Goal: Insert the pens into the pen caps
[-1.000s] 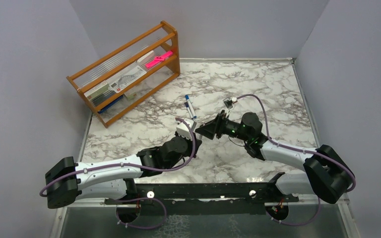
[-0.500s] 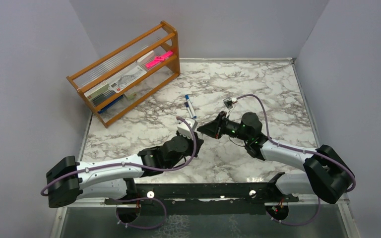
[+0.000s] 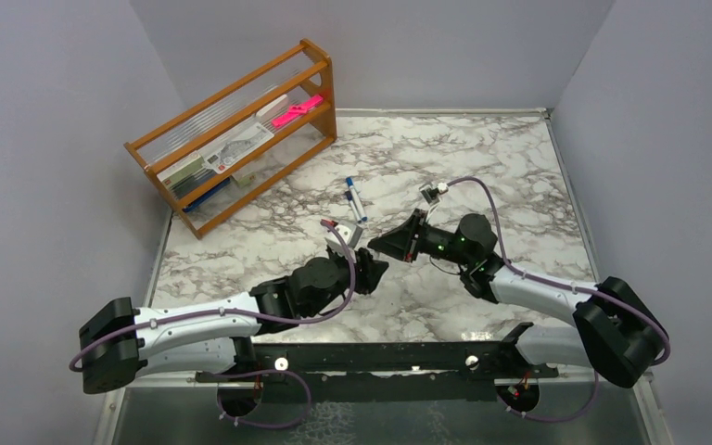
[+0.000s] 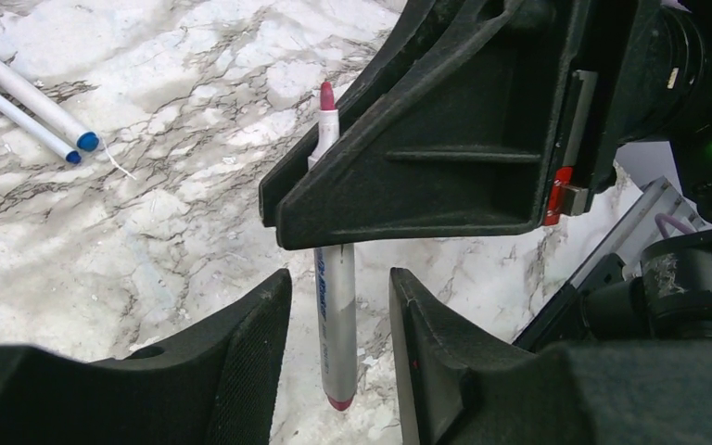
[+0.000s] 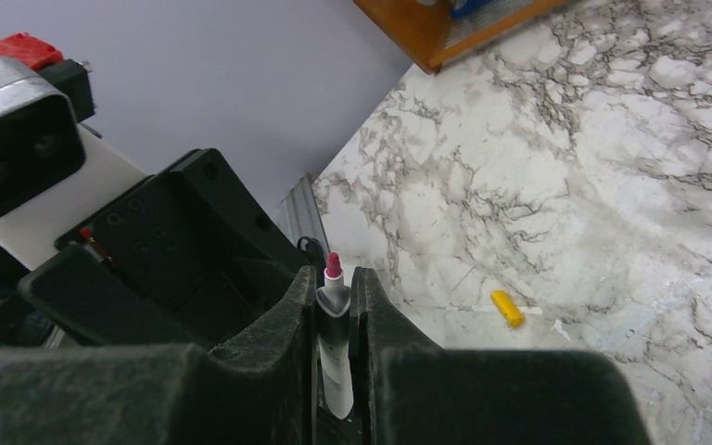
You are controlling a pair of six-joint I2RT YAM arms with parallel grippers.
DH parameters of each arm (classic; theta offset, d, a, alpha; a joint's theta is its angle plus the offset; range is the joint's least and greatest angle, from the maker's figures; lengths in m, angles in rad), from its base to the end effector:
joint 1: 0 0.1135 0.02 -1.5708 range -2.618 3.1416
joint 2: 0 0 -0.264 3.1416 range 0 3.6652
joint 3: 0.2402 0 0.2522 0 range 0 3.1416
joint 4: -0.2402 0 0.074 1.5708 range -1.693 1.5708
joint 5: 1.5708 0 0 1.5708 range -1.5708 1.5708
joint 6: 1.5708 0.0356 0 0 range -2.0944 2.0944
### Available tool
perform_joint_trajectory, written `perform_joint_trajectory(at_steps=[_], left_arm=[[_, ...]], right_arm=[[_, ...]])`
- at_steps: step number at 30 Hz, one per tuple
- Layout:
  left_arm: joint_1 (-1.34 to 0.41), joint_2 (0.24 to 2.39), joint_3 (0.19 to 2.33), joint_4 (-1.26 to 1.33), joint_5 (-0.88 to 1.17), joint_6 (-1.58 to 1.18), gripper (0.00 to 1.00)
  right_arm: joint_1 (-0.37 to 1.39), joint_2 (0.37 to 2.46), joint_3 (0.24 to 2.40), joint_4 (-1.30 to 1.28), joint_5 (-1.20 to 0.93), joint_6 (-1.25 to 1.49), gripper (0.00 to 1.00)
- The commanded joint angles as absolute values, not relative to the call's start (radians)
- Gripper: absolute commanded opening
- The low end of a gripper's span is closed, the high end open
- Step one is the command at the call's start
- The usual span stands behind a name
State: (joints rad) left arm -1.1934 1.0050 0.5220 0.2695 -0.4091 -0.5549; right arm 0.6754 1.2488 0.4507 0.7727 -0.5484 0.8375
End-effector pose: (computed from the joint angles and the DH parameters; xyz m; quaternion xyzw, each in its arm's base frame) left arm 0.0970 -0.2063 0.2531 0.1182 0.7637 -0.3700 0.5157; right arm 0.1872 0.1738 0.2278 -0.1326 0.7023 0.6022 0.3557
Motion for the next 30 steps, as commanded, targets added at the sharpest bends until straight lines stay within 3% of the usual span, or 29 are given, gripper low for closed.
perform_joint_trajectory(at_steps=[1,7,10,13,15,16,19,21,24,30], left_arm=[[-1.199,0.978,0.503,0.315,-0.376,-0.567,0.41],[-1.197,0.992,0.506,0.325,-0.345,-0.569,0.35],[-1.197,1.01,0.516,0.329,-0.327,-0.568,0.23],[-1.197,1.017,0.518,0.333,-0.321,-0.567,0.01],[-1.197,1.012,0.516,0.333,-0.329,-0.56,0.0],[-1.195,1.005,0.514,0.328,-0.336,-0.553,0.0],[-1.159,0.956,0.505,0.263,-0.361,-0.537,0.0],[-1.094,0.893,0.488,0.219,-0.328,-0.534,0.0],[-0.948,0.775,0.448,0.163,-0.229,-0.536,0.0],[-0.655,0.648,0.419,0.083,0.004,-0.547,0.0]], right_arm=[[0.682,1.218,0.449,0.853,-0.6,0.858,0.02],[0.683,1.234,0.453,0.894,-0.623,0.868,0.02],[0.683,1.254,0.448,0.919,-0.63,0.874,0.02],[0.682,1.262,0.446,0.93,-0.642,0.875,0.02],[0.682,1.26,0.442,0.921,-0.639,0.861,0.02],[0.682,1.255,0.441,0.911,-0.628,0.856,0.07],[0.683,1.227,0.425,0.852,-0.547,0.817,0.42],[0.683,1.199,0.414,0.808,-0.483,0.795,0.51],[0.682,1.172,0.377,0.788,-0.395,0.788,0.53],[0.7,1.277,0.418,0.716,-0.426,0.662,0.53]])
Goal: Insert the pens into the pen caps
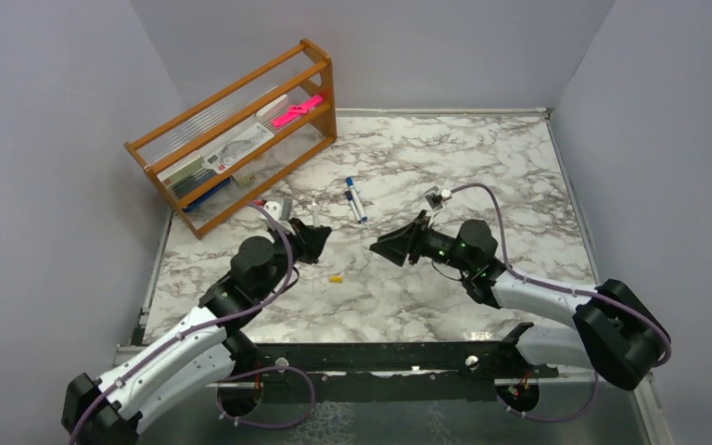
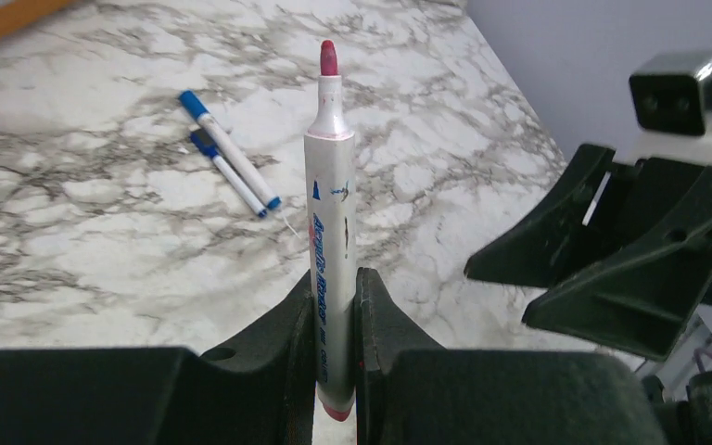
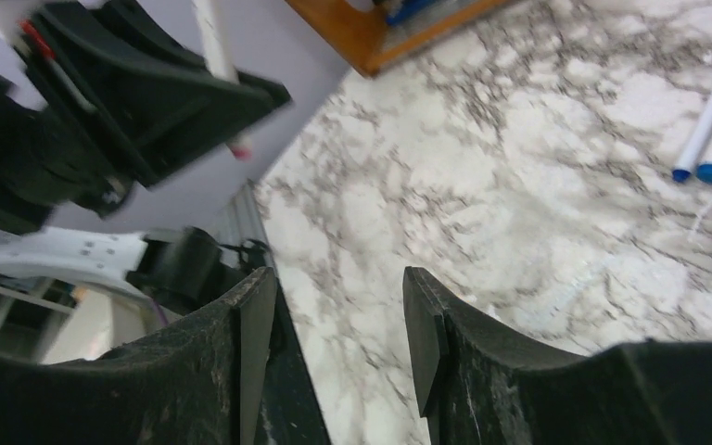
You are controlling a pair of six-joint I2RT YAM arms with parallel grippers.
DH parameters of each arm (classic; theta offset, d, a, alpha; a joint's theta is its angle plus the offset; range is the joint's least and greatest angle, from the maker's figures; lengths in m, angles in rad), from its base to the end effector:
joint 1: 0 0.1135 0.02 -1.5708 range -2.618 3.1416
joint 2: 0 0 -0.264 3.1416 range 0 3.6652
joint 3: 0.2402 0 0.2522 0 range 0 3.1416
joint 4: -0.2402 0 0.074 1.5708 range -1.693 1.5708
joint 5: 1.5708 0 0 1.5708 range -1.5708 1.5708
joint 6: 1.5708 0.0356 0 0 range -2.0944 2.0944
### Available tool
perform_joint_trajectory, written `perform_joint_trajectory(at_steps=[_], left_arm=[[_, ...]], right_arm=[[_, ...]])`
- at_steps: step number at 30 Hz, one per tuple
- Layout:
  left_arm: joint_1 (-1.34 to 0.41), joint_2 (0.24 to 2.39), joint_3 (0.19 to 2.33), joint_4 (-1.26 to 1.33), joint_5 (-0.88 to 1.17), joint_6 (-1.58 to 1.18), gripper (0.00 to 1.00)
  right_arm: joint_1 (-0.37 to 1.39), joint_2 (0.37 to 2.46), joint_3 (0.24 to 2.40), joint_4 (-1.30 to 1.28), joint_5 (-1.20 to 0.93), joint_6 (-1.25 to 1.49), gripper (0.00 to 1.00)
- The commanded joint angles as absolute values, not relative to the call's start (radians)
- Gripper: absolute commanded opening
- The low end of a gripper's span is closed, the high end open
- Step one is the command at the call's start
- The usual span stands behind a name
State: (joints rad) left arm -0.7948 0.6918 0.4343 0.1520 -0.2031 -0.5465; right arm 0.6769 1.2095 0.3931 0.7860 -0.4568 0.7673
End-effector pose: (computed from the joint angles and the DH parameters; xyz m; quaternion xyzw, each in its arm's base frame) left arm 0.1292 -0.1214 0.2661 0.0243 0.7423 -0.3545 0.5681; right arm 0.1804 0.1651 0.2198 -0.1259 0.7055 0.5702 0.4015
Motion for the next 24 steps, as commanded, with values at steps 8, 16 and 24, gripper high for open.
perform_joint_trajectory(at_steps=[8,16,24], left_arm=[[-0.498,0.766,0.388,0.251,0.313,-0.616,0.0],[-0.348,0.794,0.348,0.411,0.515,-0.717,0.0],[-0.179,0.784,0.291,0.411,0.53,-0.783,0.0]], right_arm=[[0.928,1.499,0.777,0.248,-0.192,0.295,0.53],[1.014,1.7,0.964,0.061,-0.047,0.11,0.52],[1.028,1.807,1.011,0.035,-0.026,0.094,0.41]])
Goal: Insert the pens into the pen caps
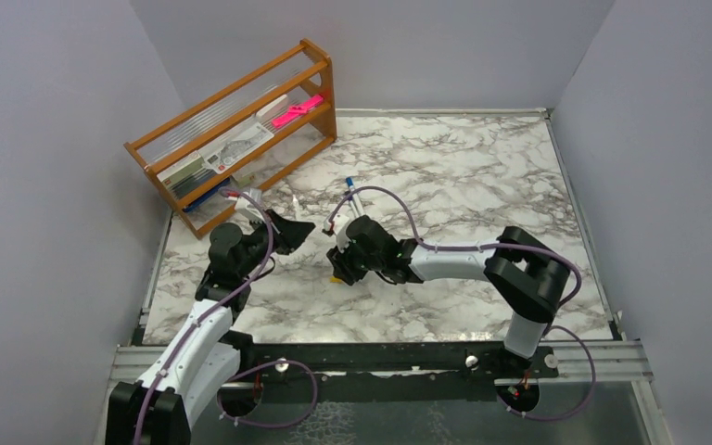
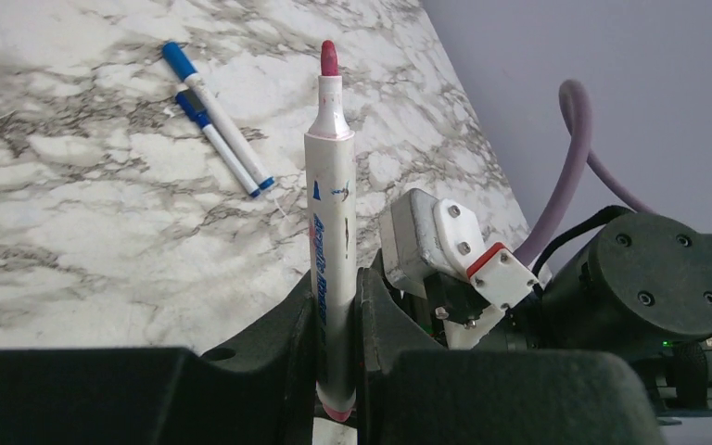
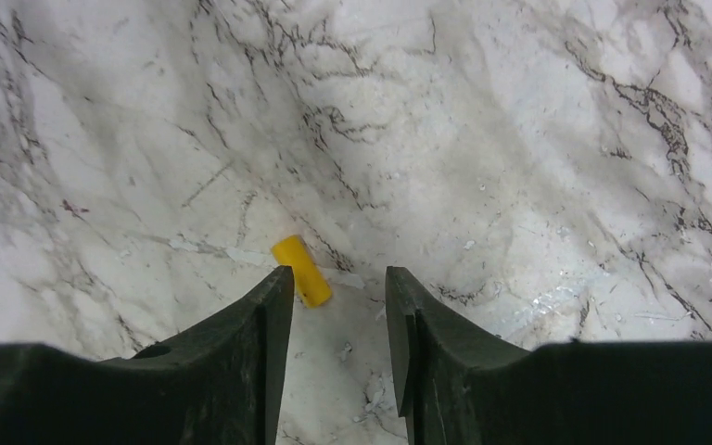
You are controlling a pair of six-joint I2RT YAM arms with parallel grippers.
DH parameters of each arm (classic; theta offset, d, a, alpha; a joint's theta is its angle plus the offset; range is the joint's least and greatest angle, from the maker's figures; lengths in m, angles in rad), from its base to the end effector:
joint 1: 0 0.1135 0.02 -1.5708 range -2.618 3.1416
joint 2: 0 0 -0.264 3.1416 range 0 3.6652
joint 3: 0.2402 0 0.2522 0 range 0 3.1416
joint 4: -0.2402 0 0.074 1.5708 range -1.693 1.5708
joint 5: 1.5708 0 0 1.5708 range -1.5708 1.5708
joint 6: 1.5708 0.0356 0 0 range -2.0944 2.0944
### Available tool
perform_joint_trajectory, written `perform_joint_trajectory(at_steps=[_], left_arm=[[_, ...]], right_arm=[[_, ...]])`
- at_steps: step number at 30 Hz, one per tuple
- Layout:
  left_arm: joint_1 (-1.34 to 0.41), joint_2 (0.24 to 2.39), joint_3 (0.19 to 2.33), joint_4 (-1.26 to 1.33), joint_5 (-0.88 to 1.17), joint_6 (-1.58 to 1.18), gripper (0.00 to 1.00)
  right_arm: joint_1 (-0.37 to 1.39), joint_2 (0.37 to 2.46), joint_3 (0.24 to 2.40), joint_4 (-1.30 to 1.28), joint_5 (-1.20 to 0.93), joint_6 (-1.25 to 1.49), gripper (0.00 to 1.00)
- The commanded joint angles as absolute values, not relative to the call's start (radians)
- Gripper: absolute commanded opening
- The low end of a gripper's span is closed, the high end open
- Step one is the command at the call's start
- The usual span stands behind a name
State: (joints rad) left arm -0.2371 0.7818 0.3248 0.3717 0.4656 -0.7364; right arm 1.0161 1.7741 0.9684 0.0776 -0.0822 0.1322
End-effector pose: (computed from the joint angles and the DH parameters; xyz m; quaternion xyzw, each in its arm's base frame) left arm 0.1755 -0.0588 0.2362 -0.0259 0.7331 -0.4580 0.5022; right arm 0.1913 0.3143 0.1641 -0.4051 0.8170 0.2534 0.3228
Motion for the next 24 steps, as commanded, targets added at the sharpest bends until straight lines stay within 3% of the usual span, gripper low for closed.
perform_joint_trajectory(at_steps=[1,24], left_arm=[[-0.168,0.79,0.286,0.413,0.54,-0.785,0.0],[-0.137,0.779,0.253,0.421,0.557,-0.776,0.0]], right_arm=[[1.03,1.811,1.009,0.035,-0.028,0.092,0.4],[1.054,1.898,1.008,0.0,0.133,0.118,0.49]])
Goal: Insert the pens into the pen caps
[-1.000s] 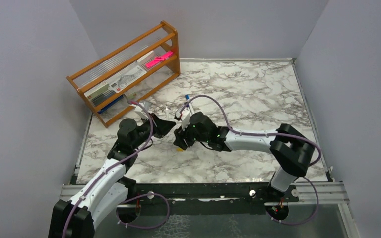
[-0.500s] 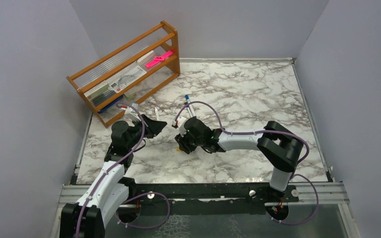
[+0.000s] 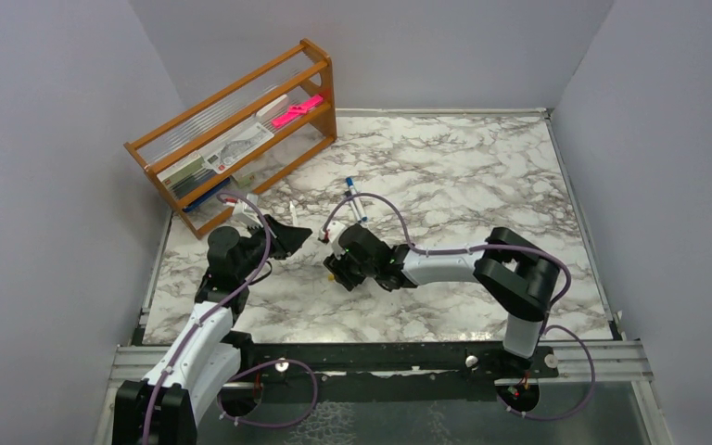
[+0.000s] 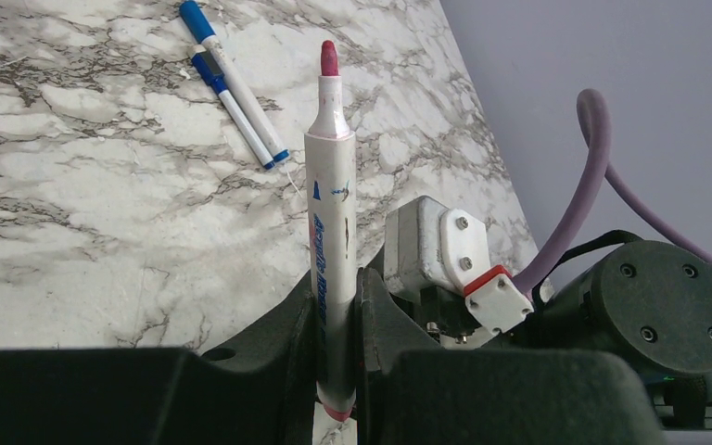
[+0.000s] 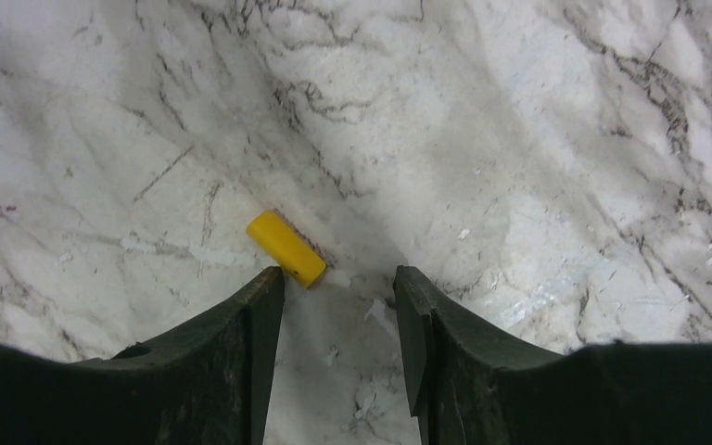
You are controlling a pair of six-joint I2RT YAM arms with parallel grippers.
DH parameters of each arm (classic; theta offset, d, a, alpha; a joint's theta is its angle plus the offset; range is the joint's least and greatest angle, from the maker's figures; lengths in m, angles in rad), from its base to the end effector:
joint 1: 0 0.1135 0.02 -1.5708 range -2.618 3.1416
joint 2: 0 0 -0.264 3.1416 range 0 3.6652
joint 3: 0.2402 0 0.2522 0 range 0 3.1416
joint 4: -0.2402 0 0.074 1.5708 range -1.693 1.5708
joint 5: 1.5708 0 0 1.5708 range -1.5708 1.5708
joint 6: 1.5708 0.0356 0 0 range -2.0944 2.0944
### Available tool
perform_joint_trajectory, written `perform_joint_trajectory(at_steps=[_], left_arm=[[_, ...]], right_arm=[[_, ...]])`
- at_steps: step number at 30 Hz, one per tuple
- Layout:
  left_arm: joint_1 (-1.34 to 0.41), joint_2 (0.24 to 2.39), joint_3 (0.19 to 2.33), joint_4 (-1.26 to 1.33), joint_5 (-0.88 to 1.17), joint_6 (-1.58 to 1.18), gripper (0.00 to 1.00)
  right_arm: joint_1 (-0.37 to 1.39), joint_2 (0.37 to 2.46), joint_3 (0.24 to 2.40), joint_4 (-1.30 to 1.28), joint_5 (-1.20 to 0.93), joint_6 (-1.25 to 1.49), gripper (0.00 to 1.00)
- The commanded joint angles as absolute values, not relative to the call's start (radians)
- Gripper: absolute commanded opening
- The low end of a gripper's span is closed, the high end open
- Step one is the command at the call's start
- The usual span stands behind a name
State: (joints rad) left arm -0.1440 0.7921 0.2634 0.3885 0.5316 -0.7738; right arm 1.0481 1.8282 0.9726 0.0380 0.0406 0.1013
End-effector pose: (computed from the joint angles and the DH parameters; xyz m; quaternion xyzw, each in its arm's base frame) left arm 0.1756 -0.0437 0.2150 -0.0618 0.7459 -0.4581 0.4795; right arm 0.1850 0.3182 0.1433 -0.4172 0.8309 0.1840 0.3189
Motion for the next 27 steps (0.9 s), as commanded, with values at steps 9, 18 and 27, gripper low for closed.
perform_joint_trajectory(at_steps=[9,18,27], left_arm=[[-0.136,0.772,0.248,0.417,0.558,-0.772,0.0],[-0.136,0.775,0.247,0.417,0.559,-0.77,0.0],[-0.135,0.774,0.243,0.416,0.562,-0.772,0.0]], right_arm=[[1.053,1.995,1.118,-0.058,0.22,0.122,0.47],[1.052,2.002,1.156,-0.079,0.257,0.121,0.32],[1.052,1.961,1.148,-0.087,0.22,0.158,0.46]])
